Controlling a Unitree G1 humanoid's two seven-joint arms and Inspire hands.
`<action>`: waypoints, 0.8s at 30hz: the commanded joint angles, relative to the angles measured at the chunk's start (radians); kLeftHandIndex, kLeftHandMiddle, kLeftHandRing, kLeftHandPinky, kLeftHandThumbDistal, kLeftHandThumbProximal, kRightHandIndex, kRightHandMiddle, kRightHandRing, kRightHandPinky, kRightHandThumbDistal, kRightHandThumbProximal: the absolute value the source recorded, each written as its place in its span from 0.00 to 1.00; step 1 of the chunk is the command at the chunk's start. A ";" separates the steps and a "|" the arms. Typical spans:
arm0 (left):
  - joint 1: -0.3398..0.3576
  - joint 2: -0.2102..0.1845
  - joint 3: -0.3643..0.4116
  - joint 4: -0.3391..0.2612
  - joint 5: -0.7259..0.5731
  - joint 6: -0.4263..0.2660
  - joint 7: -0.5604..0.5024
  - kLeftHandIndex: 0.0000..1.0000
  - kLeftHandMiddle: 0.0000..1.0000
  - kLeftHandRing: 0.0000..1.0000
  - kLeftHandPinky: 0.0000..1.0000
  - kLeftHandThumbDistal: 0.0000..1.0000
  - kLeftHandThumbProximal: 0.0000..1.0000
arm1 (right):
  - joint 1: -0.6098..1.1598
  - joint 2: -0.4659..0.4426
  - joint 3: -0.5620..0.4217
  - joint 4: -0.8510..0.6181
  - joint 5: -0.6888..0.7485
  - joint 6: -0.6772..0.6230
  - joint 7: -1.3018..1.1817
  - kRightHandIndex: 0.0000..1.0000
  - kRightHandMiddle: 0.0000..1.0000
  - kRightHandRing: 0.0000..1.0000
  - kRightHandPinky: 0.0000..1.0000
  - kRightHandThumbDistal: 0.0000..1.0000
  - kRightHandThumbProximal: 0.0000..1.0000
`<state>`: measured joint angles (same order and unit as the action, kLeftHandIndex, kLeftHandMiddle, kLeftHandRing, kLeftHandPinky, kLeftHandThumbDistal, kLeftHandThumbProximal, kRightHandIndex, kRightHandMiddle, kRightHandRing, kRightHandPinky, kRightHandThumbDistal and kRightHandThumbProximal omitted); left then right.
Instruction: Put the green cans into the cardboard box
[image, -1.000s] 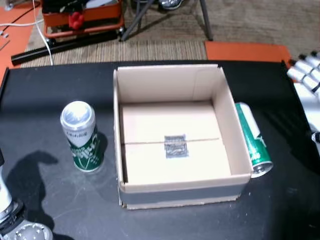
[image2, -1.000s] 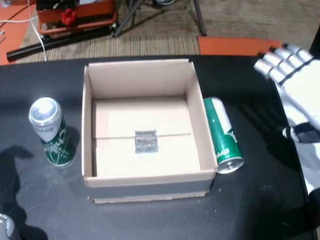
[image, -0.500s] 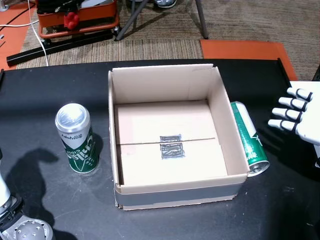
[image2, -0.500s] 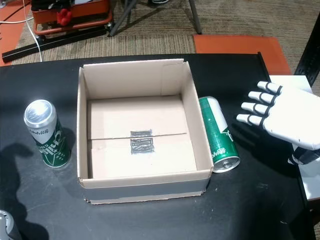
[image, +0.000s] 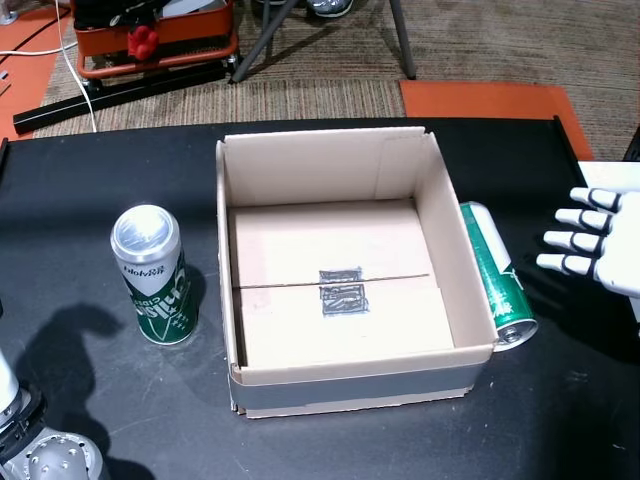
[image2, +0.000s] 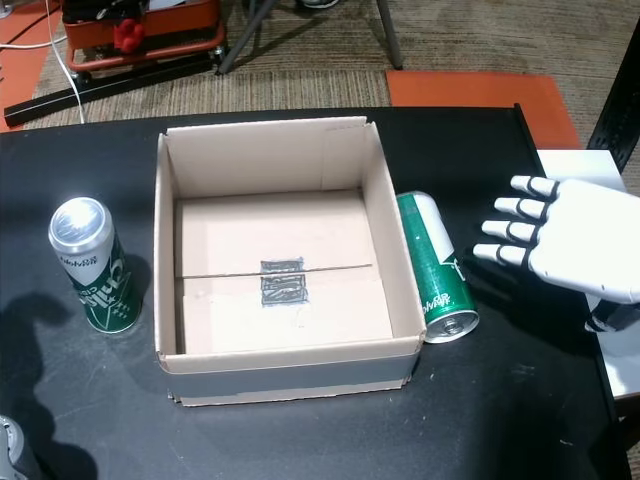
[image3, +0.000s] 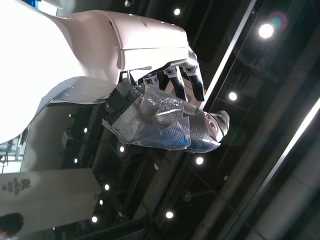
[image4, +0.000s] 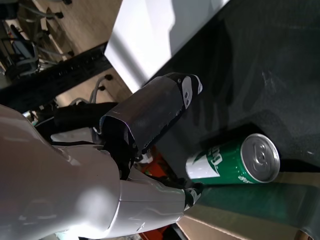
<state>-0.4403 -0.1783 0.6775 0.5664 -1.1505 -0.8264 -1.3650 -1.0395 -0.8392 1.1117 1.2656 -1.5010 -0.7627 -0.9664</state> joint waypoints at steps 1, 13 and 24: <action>0.053 -0.124 0.009 -0.001 -0.006 -0.016 -0.002 0.36 0.49 0.72 0.74 0.49 0.56 | -0.035 0.028 0.015 0.013 -0.002 0.009 -0.010 1.00 1.00 1.00 1.00 1.00 0.33; 0.050 -0.142 -0.002 -0.001 -0.015 -0.037 0.011 0.35 0.48 0.71 0.74 0.49 0.56 | -0.077 0.106 0.024 0.049 0.022 0.037 0.051 1.00 1.00 1.00 1.00 1.00 0.32; 0.052 -0.136 -0.011 -0.016 -0.055 0.008 -0.011 0.39 0.49 0.75 0.76 0.45 0.53 | -0.075 0.140 0.010 0.067 0.049 0.032 0.091 1.00 1.00 1.00 1.00 1.00 0.33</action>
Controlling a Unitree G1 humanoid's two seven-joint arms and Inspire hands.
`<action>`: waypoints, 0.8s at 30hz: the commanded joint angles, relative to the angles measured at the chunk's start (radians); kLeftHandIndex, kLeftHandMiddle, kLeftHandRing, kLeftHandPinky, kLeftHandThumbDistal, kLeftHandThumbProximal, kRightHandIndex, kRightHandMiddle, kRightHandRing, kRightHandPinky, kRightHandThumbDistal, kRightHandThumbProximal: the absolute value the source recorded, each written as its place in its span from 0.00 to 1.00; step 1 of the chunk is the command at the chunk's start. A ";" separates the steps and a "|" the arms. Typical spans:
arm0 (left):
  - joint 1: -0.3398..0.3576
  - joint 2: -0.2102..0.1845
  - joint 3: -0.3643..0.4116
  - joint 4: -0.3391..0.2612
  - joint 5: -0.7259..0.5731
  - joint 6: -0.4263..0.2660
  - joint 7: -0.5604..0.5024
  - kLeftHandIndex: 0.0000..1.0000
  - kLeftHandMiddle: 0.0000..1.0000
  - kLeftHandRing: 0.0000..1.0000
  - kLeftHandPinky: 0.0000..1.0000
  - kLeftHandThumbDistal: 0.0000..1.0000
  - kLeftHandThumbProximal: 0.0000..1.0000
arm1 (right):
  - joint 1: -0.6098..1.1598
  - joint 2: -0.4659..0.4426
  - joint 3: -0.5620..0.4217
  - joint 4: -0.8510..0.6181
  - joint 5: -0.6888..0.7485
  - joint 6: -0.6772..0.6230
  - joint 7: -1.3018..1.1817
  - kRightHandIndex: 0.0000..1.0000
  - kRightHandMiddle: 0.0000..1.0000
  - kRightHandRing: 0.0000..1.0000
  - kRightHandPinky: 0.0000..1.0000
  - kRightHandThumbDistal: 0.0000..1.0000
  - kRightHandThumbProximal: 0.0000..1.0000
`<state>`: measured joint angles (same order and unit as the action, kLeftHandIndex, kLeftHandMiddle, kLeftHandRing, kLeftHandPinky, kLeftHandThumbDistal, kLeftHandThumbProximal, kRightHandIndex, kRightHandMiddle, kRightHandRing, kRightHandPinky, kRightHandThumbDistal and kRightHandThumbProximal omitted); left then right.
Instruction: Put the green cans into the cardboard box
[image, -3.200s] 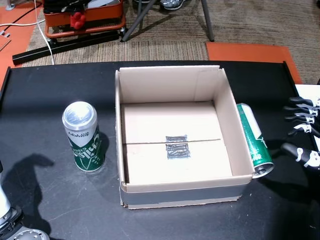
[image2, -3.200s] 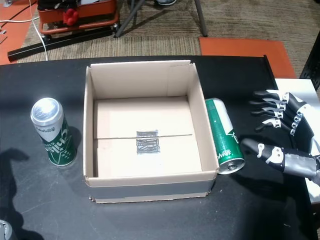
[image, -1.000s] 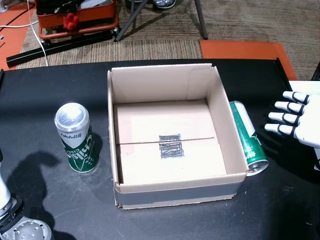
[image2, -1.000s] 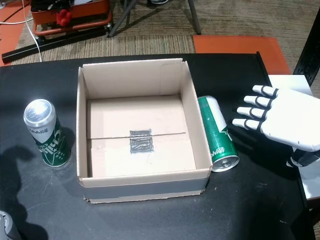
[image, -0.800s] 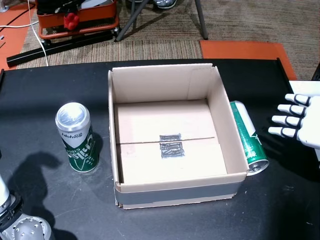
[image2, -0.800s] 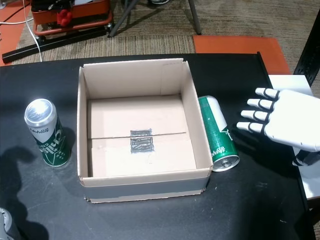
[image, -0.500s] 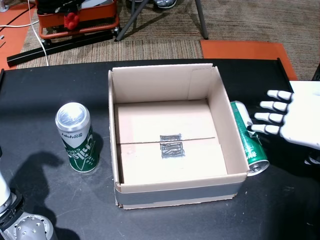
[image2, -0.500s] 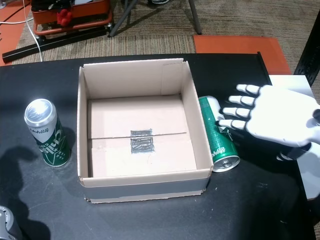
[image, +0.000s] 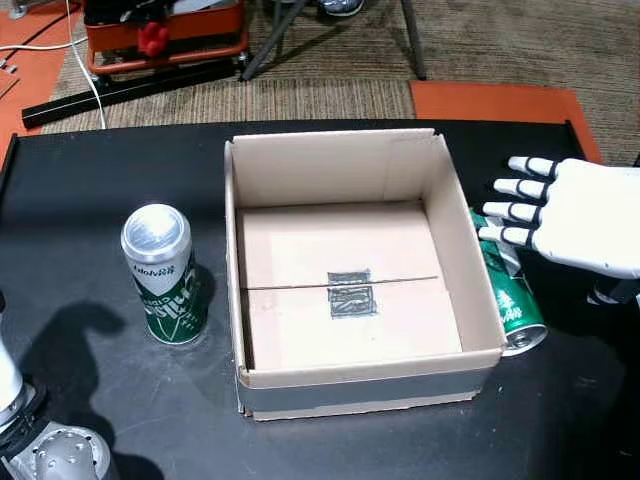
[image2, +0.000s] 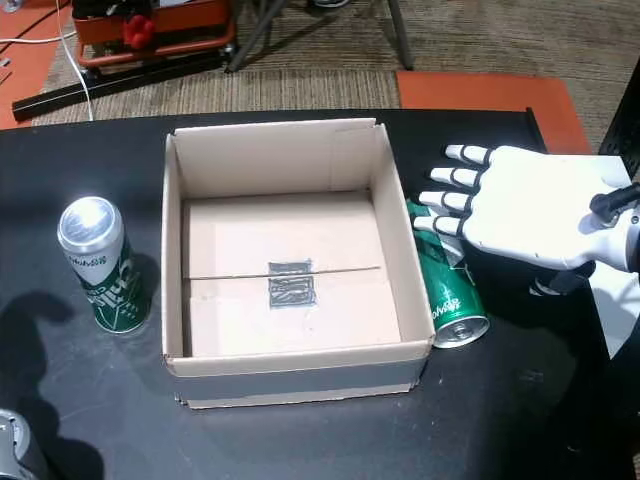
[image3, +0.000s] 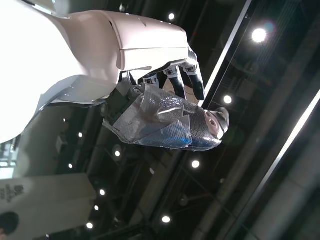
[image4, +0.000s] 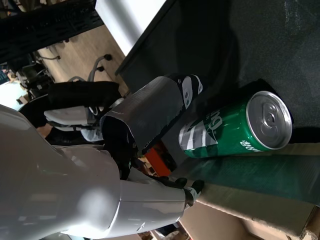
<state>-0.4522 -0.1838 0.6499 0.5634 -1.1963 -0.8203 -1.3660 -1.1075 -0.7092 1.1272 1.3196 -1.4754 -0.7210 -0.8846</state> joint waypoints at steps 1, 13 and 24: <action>0.064 -0.129 0.016 -0.014 -0.009 -0.002 -0.013 0.38 0.49 0.75 0.76 0.46 0.53 | -0.004 0.012 -0.008 0.016 0.030 -0.010 0.018 1.00 1.00 1.00 1.00 1.00 0.34; 0.094 -0.148 -0.015 -0.099 0.008 -0.037 0.023 0.36 0.46 0.73 0.73 0.48 0.58 | 0.028 0.026 -0.025 0.049 0.106 0.005 0.152 1.00 1.00 0.99 0.99 1.00 0.32; 0.148 -0.214 -0.058 -0.183 0.033 -0.118 0.055 0.35 0.48 0.73 0.76 0.47 0.62 | 0.046 0.042 0.010 0.053 0.094 0.008 0.173 1.00 0.98 0.95 0.96 1.00 0.26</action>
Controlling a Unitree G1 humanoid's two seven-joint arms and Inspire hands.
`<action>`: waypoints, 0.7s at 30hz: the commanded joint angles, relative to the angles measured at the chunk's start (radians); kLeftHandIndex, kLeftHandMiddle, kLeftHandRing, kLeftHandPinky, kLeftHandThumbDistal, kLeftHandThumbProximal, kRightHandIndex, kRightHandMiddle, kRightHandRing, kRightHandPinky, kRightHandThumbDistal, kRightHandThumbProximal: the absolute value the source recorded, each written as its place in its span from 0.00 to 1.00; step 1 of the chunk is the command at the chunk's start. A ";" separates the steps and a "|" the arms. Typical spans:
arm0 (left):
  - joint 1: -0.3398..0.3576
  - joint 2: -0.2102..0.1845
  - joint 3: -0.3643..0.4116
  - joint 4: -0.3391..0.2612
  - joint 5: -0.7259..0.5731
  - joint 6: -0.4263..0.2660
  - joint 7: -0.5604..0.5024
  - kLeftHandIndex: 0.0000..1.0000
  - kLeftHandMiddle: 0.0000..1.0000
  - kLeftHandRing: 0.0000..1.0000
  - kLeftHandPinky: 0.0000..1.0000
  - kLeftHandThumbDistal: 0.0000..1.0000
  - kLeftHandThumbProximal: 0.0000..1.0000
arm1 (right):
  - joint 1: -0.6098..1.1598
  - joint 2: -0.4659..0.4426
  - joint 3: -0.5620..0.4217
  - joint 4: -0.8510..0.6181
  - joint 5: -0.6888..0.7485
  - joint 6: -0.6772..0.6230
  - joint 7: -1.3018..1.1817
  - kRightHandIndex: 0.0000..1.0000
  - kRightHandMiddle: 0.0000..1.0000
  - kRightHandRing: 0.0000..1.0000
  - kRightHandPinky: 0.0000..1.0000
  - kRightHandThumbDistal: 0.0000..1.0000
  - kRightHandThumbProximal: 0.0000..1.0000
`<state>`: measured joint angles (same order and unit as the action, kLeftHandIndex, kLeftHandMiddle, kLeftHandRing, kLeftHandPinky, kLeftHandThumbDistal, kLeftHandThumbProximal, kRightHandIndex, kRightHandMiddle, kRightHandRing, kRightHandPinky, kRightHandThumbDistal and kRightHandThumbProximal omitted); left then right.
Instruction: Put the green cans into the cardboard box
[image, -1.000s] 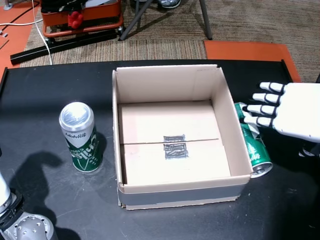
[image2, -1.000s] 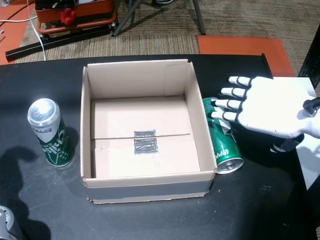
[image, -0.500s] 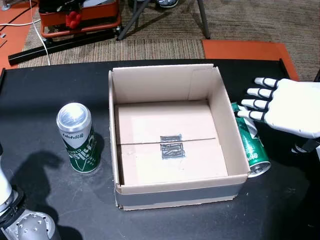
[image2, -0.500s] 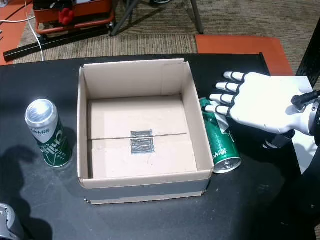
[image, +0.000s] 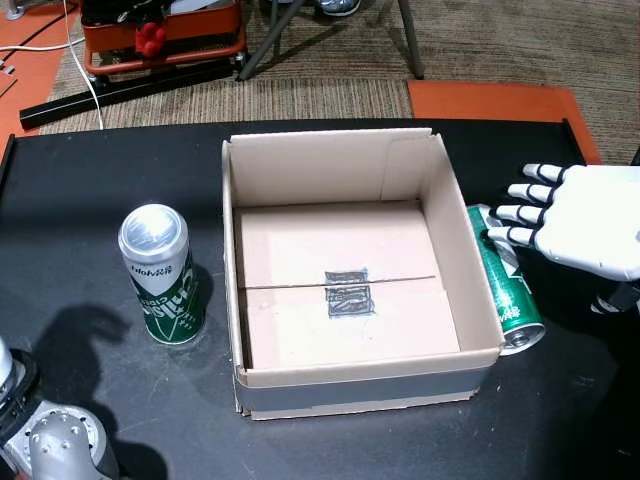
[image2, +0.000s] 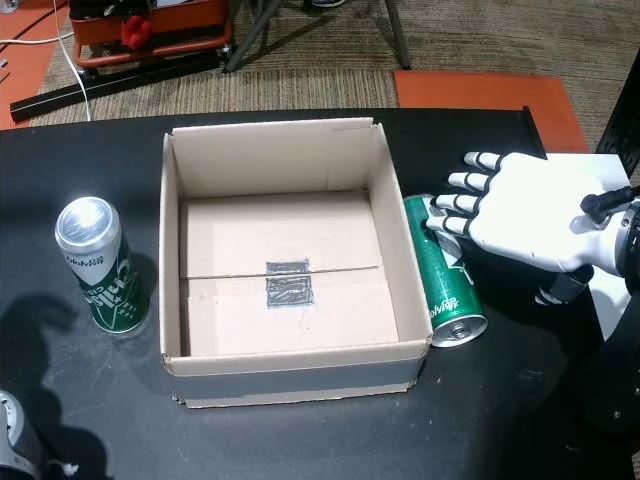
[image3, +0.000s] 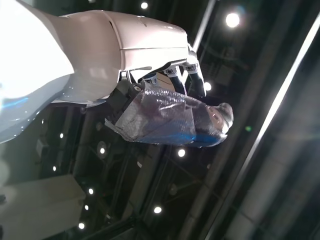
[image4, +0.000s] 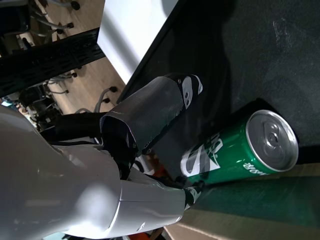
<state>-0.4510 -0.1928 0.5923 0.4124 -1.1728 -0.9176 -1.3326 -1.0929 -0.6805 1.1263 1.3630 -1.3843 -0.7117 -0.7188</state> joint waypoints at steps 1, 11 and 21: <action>0.149 -0.208 -0.002 -0.034 0.009 -0.029 0.024 0.34 0.47 0.72 0.77 0.47 0.62 | 0.034 0.015 0.015 0.009 0.000 0.000 0.002 1.00 0.98 0.95 0.96 1.00 0.26; 0.193 -0.240 -0.053 -0.096 -0.013 -0.004 0.030 0.38 0.51 0.74 0.76 0.41 0.60 | 0.028 0.032 0.028 0.009 -0.004 -0.001 -0.002 1.00 0.98 0.95 0.96 1.00 0.30; 0.200 -0.235 -0.044 -0.100 -0.003 -0.043 0.043 0.37 0.51 0.75 0.78 0.43 0.62 | 0.036 0.057 0.025 0.014 0.003 0.024 -0.003 1.00 0.97 0.94 0.95 1.00 0.30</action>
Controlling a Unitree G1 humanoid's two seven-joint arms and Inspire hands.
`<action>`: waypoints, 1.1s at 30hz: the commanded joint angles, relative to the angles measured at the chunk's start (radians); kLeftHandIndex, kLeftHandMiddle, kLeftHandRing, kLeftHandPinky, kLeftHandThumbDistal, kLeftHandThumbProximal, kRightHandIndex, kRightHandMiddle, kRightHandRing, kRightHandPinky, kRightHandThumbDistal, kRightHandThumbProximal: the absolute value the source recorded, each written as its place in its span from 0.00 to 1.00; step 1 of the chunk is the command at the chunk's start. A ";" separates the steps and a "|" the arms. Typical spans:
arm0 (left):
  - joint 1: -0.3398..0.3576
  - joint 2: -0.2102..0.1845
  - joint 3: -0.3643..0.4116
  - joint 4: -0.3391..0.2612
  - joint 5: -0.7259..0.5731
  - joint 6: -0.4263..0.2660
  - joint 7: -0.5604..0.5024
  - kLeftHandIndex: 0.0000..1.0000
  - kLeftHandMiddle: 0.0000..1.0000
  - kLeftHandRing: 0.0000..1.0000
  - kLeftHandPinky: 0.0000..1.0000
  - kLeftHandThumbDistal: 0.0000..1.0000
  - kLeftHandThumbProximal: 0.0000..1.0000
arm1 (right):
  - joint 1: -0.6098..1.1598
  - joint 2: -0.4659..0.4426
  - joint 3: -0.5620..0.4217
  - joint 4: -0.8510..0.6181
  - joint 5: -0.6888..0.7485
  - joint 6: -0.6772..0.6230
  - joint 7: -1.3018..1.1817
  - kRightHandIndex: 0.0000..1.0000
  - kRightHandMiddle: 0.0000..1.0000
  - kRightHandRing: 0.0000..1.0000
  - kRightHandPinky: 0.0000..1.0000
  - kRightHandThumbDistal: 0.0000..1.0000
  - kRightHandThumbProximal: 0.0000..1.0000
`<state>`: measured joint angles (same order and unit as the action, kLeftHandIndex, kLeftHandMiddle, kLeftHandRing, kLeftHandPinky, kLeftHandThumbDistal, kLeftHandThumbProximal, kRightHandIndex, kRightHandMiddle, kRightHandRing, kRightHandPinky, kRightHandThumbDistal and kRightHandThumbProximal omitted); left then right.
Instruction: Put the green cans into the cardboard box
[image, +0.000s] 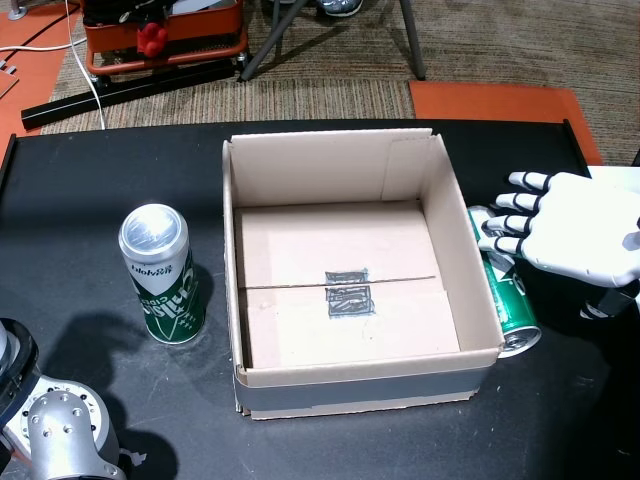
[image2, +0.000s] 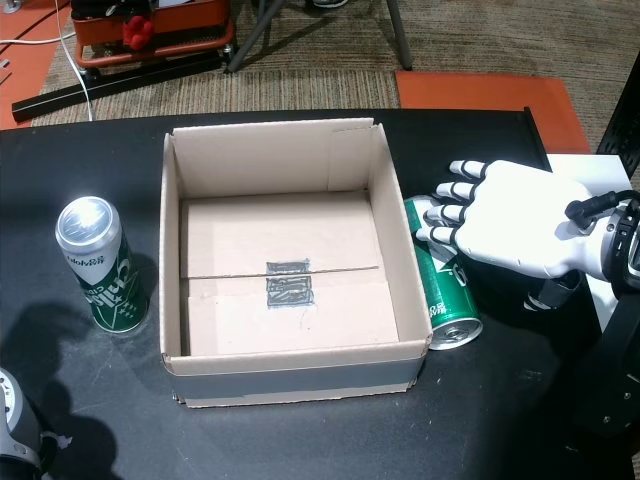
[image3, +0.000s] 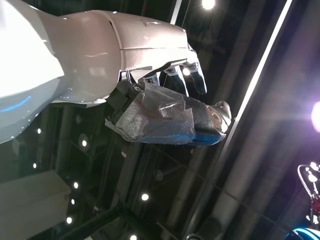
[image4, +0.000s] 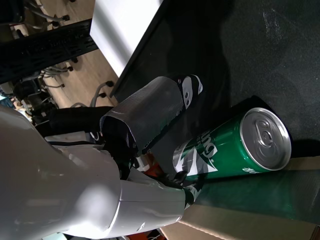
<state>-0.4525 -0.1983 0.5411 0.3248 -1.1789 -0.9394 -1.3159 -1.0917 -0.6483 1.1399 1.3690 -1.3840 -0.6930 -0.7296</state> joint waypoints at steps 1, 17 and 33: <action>0.202 -0.228 0.007 -0.012 0.006 -0.026 0.029 0.37 0.51 0.74 0.78 0.43 0.63 | 0.035 0.027 0.012 0.008 0.003 0.007 0.006 1.00 0.97 0.94 0.95 1.00 0.29; 0.210 -0.227 -0.014 -0.025 -0.003 -0.036 0.040 0.37 0.50 0.75 0.77 0.42 0.65 | 0.057 0.052 0.000 0.018 0.018 0.025 0.030 1.00 0.98 0.95 0.97 1.00 0.30; 0.229 -0.228 -0.007 -0.050 -0.008 -0.036 0.025 0.40 0.53 0.76 0.78 0.40 0.64 | 0.096 0.094 -0.052 0.025 0.073 0.029 0.085 1.00 0.94 0.93 0.95 1.00 0.29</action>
<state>-0.4515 -0.1983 0.5396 0.2917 -1.1786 -0.9765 -1.2897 -1.0292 -0.5761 1.1096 1.3831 -1.3446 -0.6539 -0.6711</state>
